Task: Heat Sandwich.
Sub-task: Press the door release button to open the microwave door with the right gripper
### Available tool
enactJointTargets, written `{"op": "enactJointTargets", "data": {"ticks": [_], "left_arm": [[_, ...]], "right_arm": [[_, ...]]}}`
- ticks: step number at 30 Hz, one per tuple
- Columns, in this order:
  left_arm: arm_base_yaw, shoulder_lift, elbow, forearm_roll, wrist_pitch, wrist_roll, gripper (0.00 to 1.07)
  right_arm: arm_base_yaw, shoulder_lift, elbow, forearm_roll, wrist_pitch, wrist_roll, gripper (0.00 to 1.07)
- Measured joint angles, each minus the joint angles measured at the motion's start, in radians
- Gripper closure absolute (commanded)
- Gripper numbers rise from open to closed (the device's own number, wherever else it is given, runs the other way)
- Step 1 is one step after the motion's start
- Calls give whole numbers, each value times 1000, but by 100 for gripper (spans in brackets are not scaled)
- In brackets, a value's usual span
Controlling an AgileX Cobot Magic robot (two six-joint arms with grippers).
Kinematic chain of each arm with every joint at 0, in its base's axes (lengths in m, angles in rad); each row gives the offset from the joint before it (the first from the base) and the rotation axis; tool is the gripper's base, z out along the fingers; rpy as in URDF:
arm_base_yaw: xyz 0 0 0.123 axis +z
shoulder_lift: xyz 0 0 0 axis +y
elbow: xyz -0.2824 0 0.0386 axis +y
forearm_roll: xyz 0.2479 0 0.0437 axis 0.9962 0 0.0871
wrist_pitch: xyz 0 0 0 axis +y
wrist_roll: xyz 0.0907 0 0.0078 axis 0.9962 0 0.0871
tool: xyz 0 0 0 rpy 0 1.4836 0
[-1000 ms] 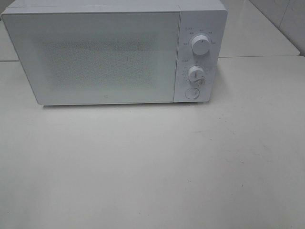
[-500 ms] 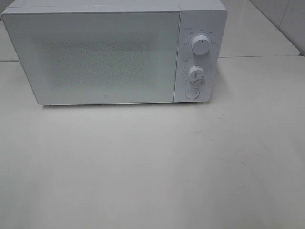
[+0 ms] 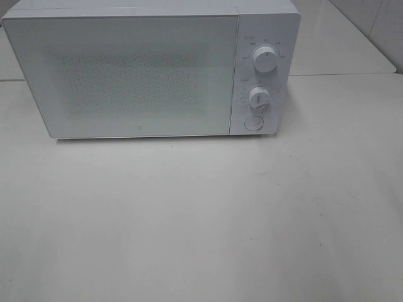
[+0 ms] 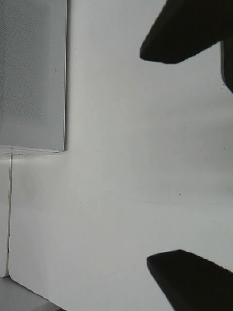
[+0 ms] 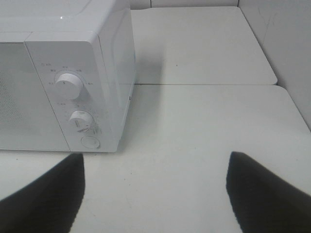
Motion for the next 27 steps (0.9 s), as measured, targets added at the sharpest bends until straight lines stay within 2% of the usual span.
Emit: {"op": "enactJointTargets", "data": {"ticks": [16,27], "left_arm": [[0,0,0,0,0,0,9],[0,0,0,0,0,0,9]], "right_arm": [[0,267,0,0,-282,2,31],[0,483,114,23,-677,-43,31]]}}
